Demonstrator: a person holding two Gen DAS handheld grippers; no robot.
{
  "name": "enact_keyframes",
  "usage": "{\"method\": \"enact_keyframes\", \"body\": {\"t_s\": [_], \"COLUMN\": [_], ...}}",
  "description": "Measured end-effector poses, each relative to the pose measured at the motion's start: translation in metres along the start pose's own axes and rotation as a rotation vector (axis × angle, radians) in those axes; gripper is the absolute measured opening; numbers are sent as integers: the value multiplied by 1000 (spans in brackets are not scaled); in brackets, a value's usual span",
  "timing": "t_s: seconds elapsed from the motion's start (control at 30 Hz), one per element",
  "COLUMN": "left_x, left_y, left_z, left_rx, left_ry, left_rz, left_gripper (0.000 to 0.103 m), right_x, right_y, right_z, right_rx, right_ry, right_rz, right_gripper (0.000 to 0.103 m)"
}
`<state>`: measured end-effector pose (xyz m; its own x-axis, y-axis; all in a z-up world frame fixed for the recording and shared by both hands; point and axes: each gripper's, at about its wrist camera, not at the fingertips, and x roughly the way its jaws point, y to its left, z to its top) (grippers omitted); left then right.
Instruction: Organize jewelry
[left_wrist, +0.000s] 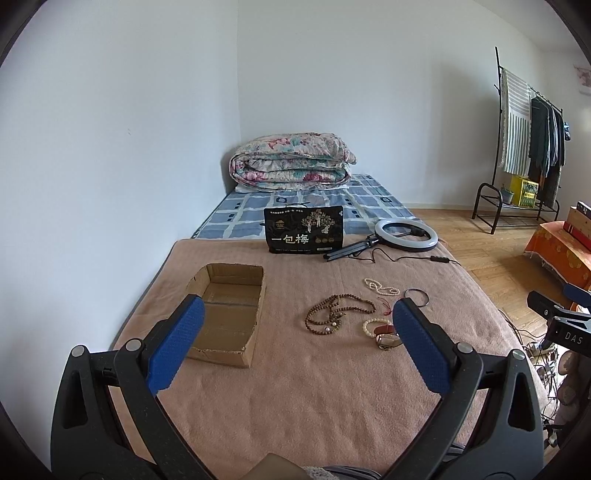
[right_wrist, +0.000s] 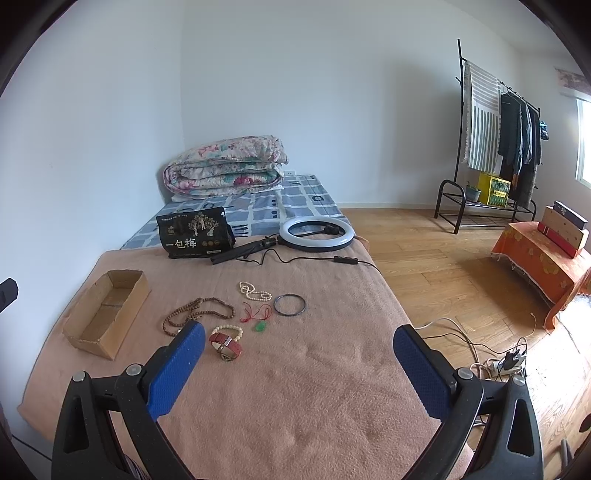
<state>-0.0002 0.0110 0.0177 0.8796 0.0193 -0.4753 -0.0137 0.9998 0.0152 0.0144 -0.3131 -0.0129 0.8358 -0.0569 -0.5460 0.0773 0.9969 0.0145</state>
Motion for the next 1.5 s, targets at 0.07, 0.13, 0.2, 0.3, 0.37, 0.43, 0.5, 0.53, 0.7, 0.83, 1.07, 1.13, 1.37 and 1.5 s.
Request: {"method": "enact_keyframes", "body": {"t_s": [0.07,0.13,0.2,0.3,0.37,0.43,0.5,0.53,0.7,0.83,1.07,1.13,1.37,1.5], "left_x": [-1,0,0,0,0,-1,-2,-3,-6,-1,4,14,30,39], "left_y": [1,0,2,-1,-1,0,1,1,-1,1,1,-2,-6,-9], "left_z": [3,0,2,-3,-2,-1,1,2,8,0,-2,-8,-12,-13], "left_rx": [2,0,-1,-1,-2,-3,-3,-4,-2,0,0,1,12,17], "left_ry": [0,-1,0,-2,-2,0,0,1,4,-1,10,17,42,53], "left_rz": [-1,2,0,2,2,3,4,4,7,2,3,1,-3,3], "left_gripper": [103,103,103,103,103,103,103,103,103,103,103,103,103,103], "right_x": [0,0,1,1,2,2,2,2,3,3,7,9,19,28], "right_y": [1,1,1,2,2,2,2,2,5,7,5,5,6,6], "right_z": [1,1,1,0,0,0,0,-1,-1,-2,-2,-2,-4,-4], "right_rx": [-1,0,-2,-4,-4,-4,-5,-6,-15,-20,-18,-21,-33,-40], "right_ry": [2,3,4,5,5,5,5,5,4,3,8,12,24,31], "right_rz": [0,1,2,4,5,4,3,4,5,7,11,13,20,23], "right_gripper": [103,103,103,103,103,103,103,103,103,103,103,103,103,103]}}
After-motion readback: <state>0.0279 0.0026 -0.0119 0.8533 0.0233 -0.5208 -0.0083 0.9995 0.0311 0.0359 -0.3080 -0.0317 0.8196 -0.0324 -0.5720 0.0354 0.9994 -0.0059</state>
